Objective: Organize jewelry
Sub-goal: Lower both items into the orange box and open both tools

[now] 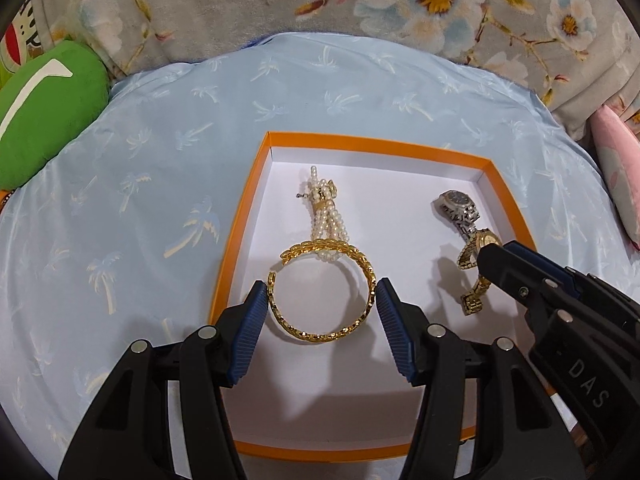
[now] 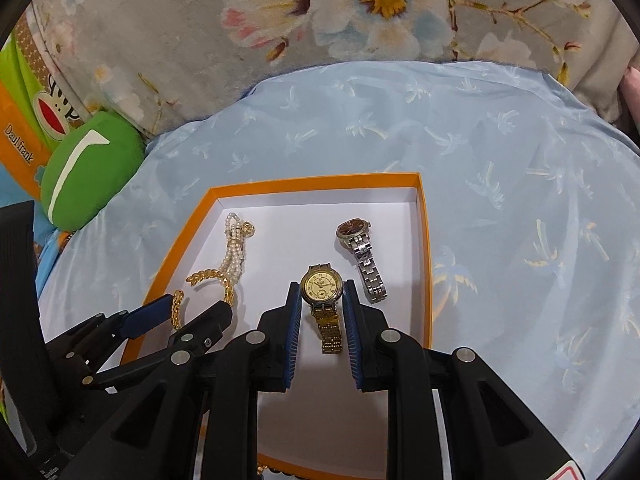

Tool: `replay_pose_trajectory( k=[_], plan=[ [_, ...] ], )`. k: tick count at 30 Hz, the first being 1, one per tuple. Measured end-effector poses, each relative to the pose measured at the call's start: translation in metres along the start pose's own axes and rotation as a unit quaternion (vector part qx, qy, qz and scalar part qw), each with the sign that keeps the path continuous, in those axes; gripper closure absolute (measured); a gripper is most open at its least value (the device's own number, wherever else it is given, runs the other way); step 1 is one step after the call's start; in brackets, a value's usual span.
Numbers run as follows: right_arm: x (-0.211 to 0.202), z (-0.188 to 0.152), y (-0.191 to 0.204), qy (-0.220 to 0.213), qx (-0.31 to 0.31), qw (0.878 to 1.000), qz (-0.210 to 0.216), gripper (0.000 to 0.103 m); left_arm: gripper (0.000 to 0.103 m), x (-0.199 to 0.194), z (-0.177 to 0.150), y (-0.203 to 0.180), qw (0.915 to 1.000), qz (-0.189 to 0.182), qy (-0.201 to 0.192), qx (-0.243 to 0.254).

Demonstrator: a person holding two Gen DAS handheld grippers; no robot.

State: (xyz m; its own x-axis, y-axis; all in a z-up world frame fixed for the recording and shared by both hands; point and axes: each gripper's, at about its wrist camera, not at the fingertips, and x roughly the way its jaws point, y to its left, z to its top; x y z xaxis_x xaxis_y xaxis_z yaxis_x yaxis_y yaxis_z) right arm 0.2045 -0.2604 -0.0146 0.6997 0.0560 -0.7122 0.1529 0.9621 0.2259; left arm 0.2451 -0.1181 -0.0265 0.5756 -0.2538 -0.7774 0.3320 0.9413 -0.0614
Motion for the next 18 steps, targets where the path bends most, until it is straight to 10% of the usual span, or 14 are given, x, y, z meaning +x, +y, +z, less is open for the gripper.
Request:
replay_pose_trajectory(
  k=[18],
  plan=[
    [-0.073, -0.030, -0.009, -0.039, -0.007, 0.999, -0.018, 0.082, 0.045, -0.058, -0.016, 0.014, 0.9995, -0.004, -0.025, -0.018]
  ],
)
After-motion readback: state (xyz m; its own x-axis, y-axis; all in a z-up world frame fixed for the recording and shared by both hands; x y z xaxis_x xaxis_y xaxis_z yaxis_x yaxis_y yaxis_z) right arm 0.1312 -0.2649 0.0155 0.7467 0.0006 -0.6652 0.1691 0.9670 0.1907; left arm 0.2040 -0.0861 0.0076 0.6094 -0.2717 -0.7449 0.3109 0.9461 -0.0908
